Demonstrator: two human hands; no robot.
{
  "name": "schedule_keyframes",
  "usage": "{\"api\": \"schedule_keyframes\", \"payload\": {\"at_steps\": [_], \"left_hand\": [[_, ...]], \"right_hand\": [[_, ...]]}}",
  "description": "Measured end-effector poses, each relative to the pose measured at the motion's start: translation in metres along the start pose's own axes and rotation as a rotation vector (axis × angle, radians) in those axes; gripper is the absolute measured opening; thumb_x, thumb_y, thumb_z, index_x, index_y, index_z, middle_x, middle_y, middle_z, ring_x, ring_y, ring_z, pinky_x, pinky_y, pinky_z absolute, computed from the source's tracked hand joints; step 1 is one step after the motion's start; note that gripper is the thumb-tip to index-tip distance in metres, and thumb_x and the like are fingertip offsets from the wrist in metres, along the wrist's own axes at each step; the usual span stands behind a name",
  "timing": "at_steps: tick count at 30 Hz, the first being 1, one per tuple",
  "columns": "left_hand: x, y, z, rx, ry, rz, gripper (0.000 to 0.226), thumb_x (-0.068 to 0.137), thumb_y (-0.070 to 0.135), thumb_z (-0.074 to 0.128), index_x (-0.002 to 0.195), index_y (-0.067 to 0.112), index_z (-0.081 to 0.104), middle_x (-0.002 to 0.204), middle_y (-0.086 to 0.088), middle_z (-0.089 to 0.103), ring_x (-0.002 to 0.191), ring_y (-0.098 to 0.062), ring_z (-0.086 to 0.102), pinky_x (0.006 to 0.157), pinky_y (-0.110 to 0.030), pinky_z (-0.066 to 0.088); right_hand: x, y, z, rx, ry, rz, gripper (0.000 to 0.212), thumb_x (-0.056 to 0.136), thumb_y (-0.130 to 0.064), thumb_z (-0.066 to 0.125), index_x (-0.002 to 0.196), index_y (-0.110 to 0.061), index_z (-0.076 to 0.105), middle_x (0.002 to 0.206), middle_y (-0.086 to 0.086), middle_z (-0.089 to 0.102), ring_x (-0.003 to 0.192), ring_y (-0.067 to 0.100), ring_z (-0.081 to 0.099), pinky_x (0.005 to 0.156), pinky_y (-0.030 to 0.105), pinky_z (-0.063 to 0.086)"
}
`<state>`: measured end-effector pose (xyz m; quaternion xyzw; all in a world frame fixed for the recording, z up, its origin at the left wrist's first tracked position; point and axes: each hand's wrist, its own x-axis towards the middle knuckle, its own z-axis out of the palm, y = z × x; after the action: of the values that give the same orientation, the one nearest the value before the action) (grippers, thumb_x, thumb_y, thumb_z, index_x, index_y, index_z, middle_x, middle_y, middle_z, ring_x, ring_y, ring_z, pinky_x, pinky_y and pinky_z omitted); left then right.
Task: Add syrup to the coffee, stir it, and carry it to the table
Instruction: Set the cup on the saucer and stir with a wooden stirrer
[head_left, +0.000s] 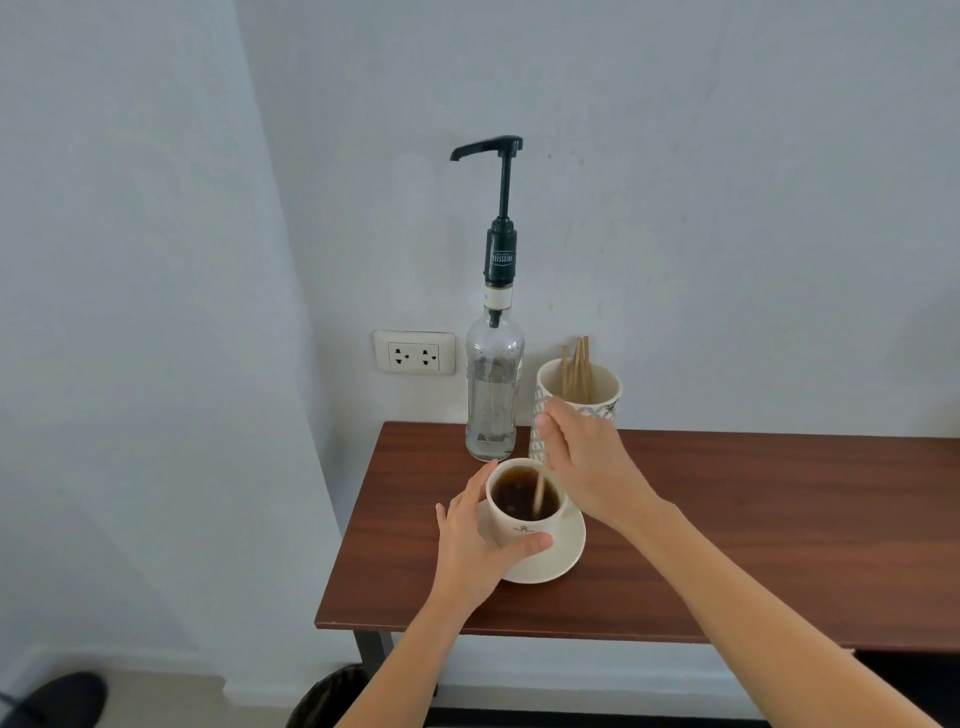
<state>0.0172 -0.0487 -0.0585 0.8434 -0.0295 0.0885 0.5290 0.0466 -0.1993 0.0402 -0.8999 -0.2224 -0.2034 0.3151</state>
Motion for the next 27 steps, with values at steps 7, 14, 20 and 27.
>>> {"api": "schedule_keyframes", "payload": {"at_steps": [7, 14, 20, 27], "left_hand": [[0.0, -0.001, 0.0, -0.01, -0.004, 0.012, 0.093, 0.055, 0.068, 0.081, 0.137, 0.046, 0.042, 0.137, 0.025, 0.054, 0.136, -0.005, 0.043, 0.122, -0.058, 0.003], [0.0, -0.001, 0.0, -0.008, -0.002, 0.006, 0.093, 0.056, 0.065, 0.083, 0.137, 0.045, 0.042, 0.135, 0.026, 0.055, 0.135, -0.003, 0.043, 0.121, -0.056, 0.001], [-0.001, 0.0, 0.0, -0.003, -0.004, 0.008, 0.095, 0.053, 0.07, 0.079, 0.137, 0.048, 0.04, 0.136, 0.024, 0.056, 0.137, -0.006, 0.043, 0.121, -0.056, 0.001], [0.0, -0.001, 0.0, -0.015, 0.001, 0.018, 0.097, 0.052, 0.073, 0.078, 0.138, 0.045, 0.042, 0.135, 0.023, 0.056, 0.136, -0.005, 0.044, 0.122, -0.057, 0.001]], "right_hand": [[0.006, 0.001, -0.001, -0.099, 0.02, 0.012, 0.022, 0.104, -0.022, 0.038, 0.083, -0.016, 0.043, 0.054, -0.003, 0.048, 0.047, 0.016, 0.048, 0.05, 0.036, 0.041], [0.009, -0.002, -0.001, -0.075, 0.001, 0.014, 0.02, 0.105, -0.022, 0.039, 0.085, -0.022, 0.04, 0.055, -0.006, 0.049, 0.048, 0.01, 0.05, 0.05, 0.033, 0.04], [0.006, -0.012, 0.0, 0.074, -0.004, -0.004, 0.025, 0.105, -0.02, 0.038, 0.083, -0.014, 0.048, 0.059, 0.004, 0.063, 0.055, 0.02, 0.061, 0.062, 0.04, 0.053], [0.006, -0.016, 0.002, 0.089, -0.059, 0.028, 0.026, 0.105, -0.019, 0.039, 0.083, -0.011, 0.05, 0.062, 0.009, 0.065, 0.055, 0.022, 0.062, 0.063, 0.041, 0.054]]}}
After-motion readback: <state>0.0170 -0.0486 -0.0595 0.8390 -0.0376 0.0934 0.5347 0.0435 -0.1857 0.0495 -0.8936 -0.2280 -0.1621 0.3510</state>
